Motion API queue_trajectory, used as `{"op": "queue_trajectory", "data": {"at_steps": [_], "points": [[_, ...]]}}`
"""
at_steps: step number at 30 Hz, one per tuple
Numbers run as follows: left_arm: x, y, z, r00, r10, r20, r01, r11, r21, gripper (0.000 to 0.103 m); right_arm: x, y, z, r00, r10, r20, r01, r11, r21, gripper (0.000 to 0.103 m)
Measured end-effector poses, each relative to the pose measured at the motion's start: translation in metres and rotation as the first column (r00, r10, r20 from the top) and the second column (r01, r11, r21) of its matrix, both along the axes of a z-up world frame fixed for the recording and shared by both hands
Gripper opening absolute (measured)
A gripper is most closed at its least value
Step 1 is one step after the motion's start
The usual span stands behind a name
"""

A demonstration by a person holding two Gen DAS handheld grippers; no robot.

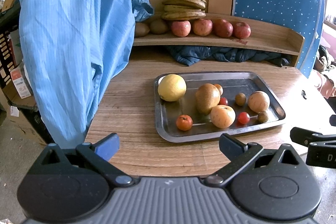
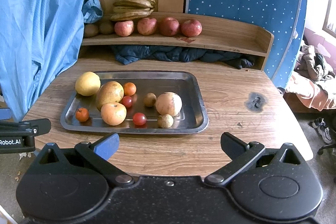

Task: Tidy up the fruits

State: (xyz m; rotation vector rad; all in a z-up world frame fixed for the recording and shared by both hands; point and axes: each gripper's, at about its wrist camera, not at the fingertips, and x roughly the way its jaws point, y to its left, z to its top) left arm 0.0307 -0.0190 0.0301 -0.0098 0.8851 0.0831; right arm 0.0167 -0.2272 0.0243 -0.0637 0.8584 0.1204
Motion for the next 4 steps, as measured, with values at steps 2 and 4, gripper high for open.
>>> {"op": "queue_trajectory", "data": {"at_steps": [2, 4], "points": [[-0.0002, -0.0009, 0.0006, 1.000, 0.001, 0.001, -0.001, 1.000, 0.000, 0.103, 0.0000, -0.0001, 0.0000, 1.000, 0.000, 0.000, 0.000, 1.000, -0.001, 0.102], [-0.0002, -0.0012, 0.0006, 1.000, 0.000, -0.001, 0.000, 1.000, 0.001, 0.103, -0.0001, 0.0002, 0.0001, 1.000, -0.002, 0.001, 0.002, 1.000, 0.000, 0.102]]}}
